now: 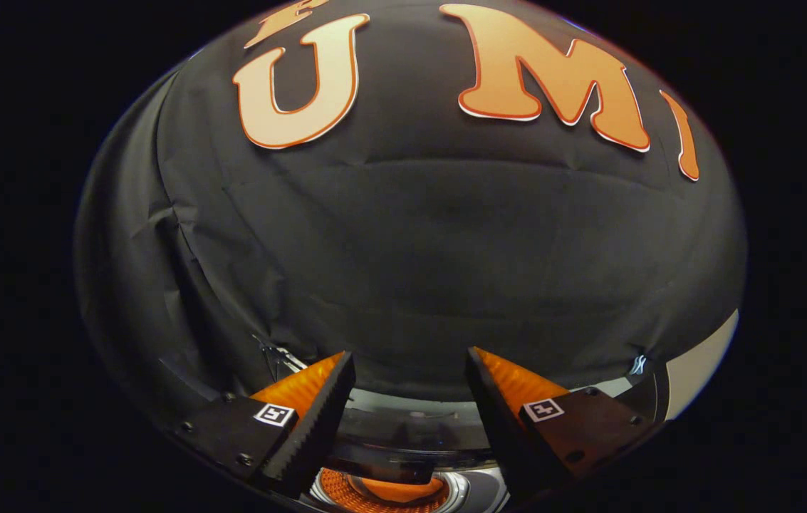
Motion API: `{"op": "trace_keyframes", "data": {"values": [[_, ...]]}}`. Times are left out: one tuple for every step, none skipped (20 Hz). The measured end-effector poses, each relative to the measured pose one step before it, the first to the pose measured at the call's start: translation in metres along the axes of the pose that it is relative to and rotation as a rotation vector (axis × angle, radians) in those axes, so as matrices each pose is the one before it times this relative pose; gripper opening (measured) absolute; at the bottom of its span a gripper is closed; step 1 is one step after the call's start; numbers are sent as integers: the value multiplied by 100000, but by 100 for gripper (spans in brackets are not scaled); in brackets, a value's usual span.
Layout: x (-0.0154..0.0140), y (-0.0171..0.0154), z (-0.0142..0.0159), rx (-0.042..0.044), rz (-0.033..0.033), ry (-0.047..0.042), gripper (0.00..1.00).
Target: Put the clothes into the washing machine and then close the washing machine lid.
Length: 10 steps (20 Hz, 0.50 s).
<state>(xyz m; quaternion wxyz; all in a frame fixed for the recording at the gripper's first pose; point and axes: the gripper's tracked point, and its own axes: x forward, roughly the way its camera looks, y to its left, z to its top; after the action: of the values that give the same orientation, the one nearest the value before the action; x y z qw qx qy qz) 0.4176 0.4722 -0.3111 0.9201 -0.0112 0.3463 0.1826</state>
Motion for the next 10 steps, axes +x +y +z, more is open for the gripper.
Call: {"op": "trace_keyframes", "data": {"values": [[-187, 158, 34, -234, -137, -2295, 100], [-625, -44, -233, -323, -379, -606, 100], [-83, -16, -110, -56, -329, -494, 100], [-152, 70, -115, -329, 39, -356, 100], [66, 0, -30, 28, -17, -289, 100], [-241, 63, -103, -75, -82, -252, 100], [-150, -40, -95, -99, -82, -256, 100], [-416, 160, -166, -19, -188, -399, 100], [-218, 41, -137, -78, -125, -450, 100], [-424, 46, -211, -41, -331, -278, 100]]}}
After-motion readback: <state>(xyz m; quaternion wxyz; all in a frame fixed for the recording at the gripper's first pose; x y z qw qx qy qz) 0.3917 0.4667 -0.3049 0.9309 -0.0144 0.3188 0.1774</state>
